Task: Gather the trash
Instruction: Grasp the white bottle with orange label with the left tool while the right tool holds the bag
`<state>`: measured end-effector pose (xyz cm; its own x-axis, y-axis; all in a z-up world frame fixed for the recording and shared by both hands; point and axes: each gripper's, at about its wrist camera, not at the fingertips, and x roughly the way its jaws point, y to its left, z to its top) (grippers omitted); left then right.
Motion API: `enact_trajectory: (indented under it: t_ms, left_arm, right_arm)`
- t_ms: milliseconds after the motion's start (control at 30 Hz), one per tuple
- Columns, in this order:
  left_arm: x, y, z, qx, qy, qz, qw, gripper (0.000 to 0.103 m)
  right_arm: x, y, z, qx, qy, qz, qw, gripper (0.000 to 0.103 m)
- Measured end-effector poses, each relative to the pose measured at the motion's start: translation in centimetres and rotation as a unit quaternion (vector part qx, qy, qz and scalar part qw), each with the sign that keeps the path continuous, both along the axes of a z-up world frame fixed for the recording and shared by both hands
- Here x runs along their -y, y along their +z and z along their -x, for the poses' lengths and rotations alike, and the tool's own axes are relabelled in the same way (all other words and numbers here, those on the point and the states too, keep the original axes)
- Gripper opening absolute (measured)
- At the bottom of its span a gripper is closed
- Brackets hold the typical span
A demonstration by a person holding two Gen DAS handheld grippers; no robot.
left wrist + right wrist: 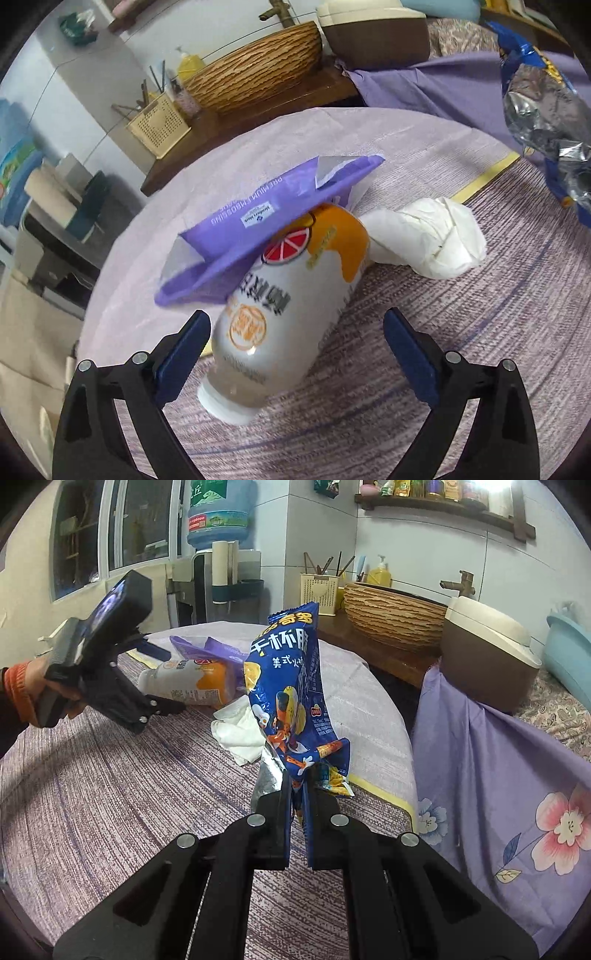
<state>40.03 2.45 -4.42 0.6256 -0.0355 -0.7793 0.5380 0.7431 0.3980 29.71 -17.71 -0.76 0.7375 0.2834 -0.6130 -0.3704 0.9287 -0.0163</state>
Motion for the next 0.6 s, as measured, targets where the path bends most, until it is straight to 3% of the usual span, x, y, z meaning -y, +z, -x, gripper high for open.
enact_trajectory:
  t_ms: [133, 200, 300, 400, 600]
  left_arm:
    - [0.6, -0.5, -0.8, 0.003, -0.015, -0.029, 0.9995, 0.09]
    - [1.0, -1.0, -0.7, 0.001, -0.022, -0.046, 0.9987, 0.078]
    - [1.3, -1.2, 0.1, 0.017, -0.023, -0.064, 0.9975, 0.072]
    - [1.1, -0.5, 1.0, 0.014, -0.023, -0.034, 0.9991, 0.063]
    - [0.7, -0.1, 5.3, 0.038, -0.017, 0.035, 0.9985, 0.062]
  right_arm:
    - [0.1, -0.6, 0.2, -0.007, -0.002, -0.005, 1.0, 0.006]
    - [0.0, -0.9, 0.3, -0.01, -0.001, -0.007, 1.0, 0.006]
    - [0.1, -1.1, 0.5, -0.011, -0.001, -0.014, 1.0, 0.006]
    - [0.2, -1.2, 0.8, -0.011, -0.004, -0.024, 1.0, 0.006]
    - [0.3, -1.4, 2.2, -0.013, -0.009, -0.049, 0.999, 0.006]
